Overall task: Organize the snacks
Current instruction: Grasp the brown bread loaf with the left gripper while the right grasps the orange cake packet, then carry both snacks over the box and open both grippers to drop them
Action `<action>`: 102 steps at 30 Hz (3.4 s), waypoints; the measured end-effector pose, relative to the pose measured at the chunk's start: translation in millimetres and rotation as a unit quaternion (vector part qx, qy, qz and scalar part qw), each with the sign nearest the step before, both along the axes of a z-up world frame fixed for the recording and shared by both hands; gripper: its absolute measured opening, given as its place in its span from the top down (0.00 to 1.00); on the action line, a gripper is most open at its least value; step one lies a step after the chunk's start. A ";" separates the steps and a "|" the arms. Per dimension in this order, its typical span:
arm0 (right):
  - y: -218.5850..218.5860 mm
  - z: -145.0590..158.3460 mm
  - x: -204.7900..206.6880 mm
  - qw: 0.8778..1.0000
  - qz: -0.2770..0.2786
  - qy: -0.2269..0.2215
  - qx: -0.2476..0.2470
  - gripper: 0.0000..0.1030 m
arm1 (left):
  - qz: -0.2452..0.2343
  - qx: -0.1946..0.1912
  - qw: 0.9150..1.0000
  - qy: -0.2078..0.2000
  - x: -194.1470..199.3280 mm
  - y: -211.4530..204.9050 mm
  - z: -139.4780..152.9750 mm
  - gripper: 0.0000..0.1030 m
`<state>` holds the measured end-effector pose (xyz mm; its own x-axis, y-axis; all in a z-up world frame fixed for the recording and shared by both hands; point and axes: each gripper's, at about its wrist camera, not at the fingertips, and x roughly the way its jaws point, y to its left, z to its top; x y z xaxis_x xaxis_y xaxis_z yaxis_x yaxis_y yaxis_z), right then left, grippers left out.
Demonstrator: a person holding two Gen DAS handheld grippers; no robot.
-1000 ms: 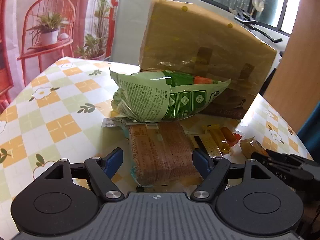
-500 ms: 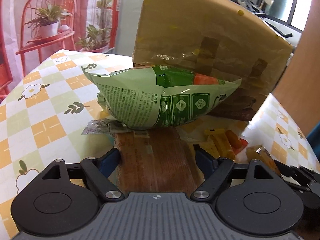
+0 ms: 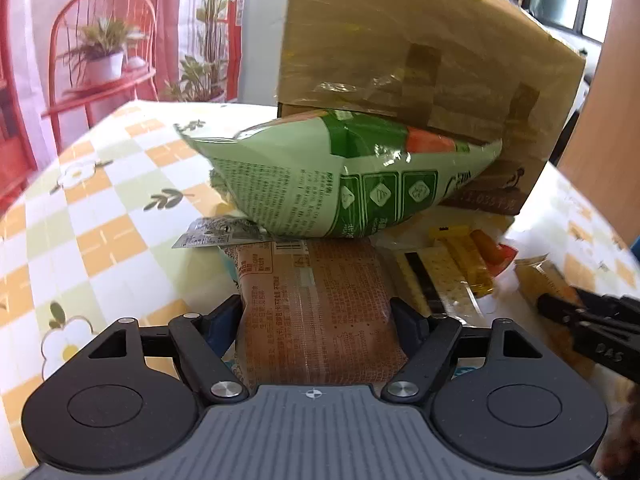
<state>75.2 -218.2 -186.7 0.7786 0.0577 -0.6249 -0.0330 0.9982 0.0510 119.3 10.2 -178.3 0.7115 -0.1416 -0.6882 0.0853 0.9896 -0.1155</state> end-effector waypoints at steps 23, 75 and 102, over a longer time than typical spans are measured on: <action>-0.9 -1.7 0.2 1.000 -0.001 0.005 0.001 0.56 | -0.075 -0.032 0.995 -0.052 -18.2 -19.2 15.8 0.24; -11.7 139.7 18.0 0.980 0.041 -0.187 0.046 0.61 | -0.107 -0.063 0.963 -0.240 22.2 -20.9 156.4 0.24; -16.2 153.6 219.0 0.990 -0.005 -0.126 0.067 0.68 | -0.106 0.048 0.980 -0.163 204.4 -55.2 163.1 0.24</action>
<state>294.1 -234.4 -33.1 0.9097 0.1193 -0.3978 -0.0527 0.9832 0.1745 323.7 -45.1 -15.3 0.8572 -0.2557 -0.4470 0.3068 0.9507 0.0446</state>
